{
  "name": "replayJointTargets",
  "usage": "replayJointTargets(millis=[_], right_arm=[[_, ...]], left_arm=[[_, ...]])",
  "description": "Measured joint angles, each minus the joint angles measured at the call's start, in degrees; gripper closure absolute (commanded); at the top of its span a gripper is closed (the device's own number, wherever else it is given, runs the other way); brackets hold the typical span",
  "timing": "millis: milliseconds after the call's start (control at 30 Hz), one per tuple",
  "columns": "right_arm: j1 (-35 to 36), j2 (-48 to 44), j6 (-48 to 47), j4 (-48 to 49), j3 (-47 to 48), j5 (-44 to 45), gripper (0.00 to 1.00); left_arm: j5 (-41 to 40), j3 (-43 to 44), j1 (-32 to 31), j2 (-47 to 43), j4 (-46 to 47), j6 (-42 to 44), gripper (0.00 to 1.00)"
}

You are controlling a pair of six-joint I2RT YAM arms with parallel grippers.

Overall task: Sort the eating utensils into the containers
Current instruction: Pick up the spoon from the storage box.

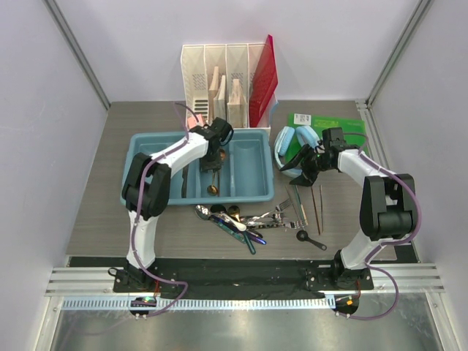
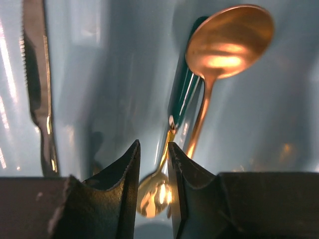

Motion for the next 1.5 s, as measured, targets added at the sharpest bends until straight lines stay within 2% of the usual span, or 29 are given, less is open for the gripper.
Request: replayJointTargets(millis=[567,1000,1100,1133,1200,1500], right_arm=[[-0.7,0.0,-0.7,-0.2,-0.9,0.0,0.36],[-0.8,0.0,-0.7,-0.2,-0.9,0.0,0.36],[-0.8,0.0,-0.7,-0.2,-0.9,0.0,0.36],[-0.8,0.0,-0.7,-0.2,-0.9,0.0,0.36],[-0.8,0.0,-0.7,-0.2,-0.9,0.0,0.36],[-0.8,0.0,-0.7,-0.2,-0.9,0.0,0.36]], left_arm=[[0.5,3.6,0.3,4.9,-0.2,2.6,0.71],[2.5,3.8,0.0,5.9,0.9,2.9,0.65],[3.0,3.9,0.0,5.9,0.9,3.0,0.75],[3.1,3.8,0.0,6.0,0.9,2.9,0.86],[3.4,3.7,0.0,6.1,0.9,2.9,0.99],[4.6,0.9,0.2,4.4,3.3,3.1,1.0]])
